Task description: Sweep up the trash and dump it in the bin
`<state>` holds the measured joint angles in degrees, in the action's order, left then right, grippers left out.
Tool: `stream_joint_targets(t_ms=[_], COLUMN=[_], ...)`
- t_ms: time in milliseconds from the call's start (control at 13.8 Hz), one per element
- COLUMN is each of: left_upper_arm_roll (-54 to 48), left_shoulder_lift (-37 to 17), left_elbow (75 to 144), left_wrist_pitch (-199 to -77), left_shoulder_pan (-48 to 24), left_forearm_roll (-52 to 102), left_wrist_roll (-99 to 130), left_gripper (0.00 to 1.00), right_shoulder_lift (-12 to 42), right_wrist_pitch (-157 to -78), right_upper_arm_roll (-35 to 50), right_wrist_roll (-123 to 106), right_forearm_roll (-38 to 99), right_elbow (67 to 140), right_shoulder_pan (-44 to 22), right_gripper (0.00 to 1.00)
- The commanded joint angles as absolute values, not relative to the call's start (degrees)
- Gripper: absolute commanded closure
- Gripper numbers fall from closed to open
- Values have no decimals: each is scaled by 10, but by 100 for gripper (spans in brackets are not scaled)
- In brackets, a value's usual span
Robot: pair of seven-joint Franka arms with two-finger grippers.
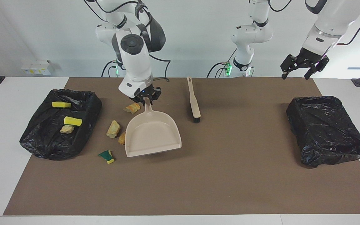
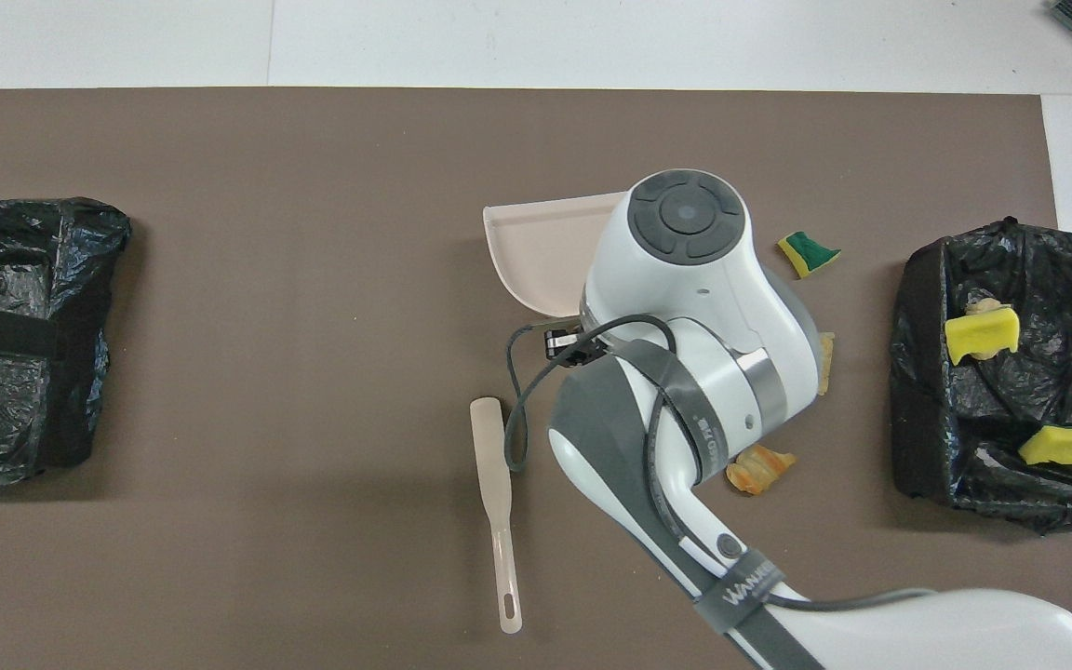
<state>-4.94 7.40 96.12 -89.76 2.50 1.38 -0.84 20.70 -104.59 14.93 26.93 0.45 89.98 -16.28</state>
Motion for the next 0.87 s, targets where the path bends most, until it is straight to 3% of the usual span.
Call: stream_joint_targets(t_ms=[0, 361, 434, 506, 795], left_upper_arm_roll=[-51, -51, -51, -50, -49], left_shoulder_lift=[74, 74, 74, 74, 74], left_elbow=[959, 959, 958, 958, 959], left_wrist_pitch=[-894, -898, -900, -902, -898], left_shoulder_pan=[30, 31, 32, 36, 40], left_forearm_roll=[18, 18, 18, 18, 18], left_wrist_roll=[-17, -20, -20, -21, -35], left_gripper=[0, 0, 0, 0, 0], right_shoulder_lift=[288, 375, 375, 372, 344], right_wrist_pitch=[-1072, -1119, -1116, -1121, -1119], right_upper_arm_roll=[144, 142, 141, 143, 146], right_wrist_roll=[317, 323, 323, 315, 315], right_forearm_roll=[11, 0, -6, -23, -37], right_elbow=[827, 758, 758, 763, 768], right_shoulder_pan=[-185, -203, -203, -203, -199], right_gripper=[100, 100, 91, 1, 0])
